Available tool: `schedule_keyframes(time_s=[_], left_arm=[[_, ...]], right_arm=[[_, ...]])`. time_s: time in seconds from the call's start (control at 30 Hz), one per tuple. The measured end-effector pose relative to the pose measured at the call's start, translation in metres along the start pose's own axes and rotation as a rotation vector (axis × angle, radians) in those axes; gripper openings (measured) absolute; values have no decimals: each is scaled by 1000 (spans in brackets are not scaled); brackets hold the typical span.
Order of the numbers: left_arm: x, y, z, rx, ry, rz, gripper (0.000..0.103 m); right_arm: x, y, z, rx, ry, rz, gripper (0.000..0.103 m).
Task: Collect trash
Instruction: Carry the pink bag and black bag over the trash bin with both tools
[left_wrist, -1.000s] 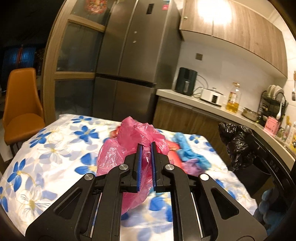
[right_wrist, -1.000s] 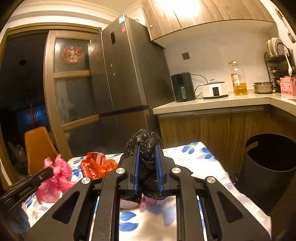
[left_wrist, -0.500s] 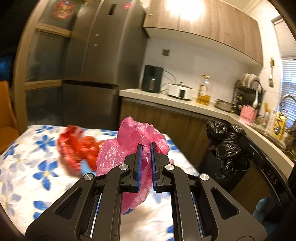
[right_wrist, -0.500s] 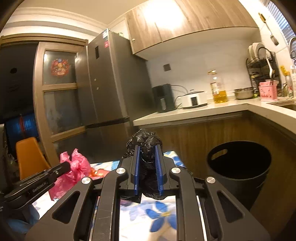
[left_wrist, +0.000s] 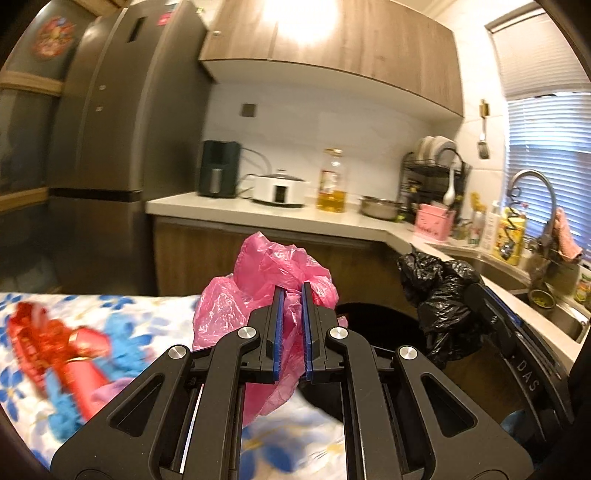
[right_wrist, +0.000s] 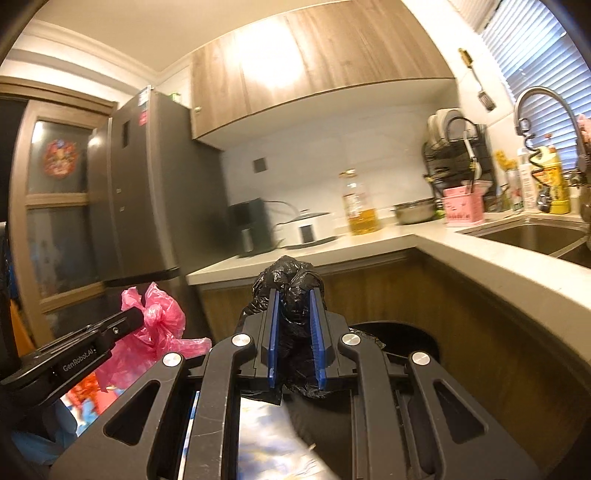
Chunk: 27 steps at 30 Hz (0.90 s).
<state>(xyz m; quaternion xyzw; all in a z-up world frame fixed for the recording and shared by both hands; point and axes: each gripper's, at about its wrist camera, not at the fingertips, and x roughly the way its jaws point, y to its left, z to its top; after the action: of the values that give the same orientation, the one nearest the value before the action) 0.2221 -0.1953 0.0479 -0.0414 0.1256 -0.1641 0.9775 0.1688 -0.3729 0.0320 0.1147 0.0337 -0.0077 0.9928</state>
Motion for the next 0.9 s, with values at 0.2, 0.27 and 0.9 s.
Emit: schedule_keyframes(time_s=[0.2,0.27,0.9], left_arm=[[34,-32,1,14,7,-73,8],[43,-38,1,11,13,-90,8],[95,-64,-10,9,65,-163,8]], right_arm=[[6,-27,6,12,-28,-50,17],[8,-33,7,12,-32,-62,17],[33,-57,6,28,-22,-83,17]])
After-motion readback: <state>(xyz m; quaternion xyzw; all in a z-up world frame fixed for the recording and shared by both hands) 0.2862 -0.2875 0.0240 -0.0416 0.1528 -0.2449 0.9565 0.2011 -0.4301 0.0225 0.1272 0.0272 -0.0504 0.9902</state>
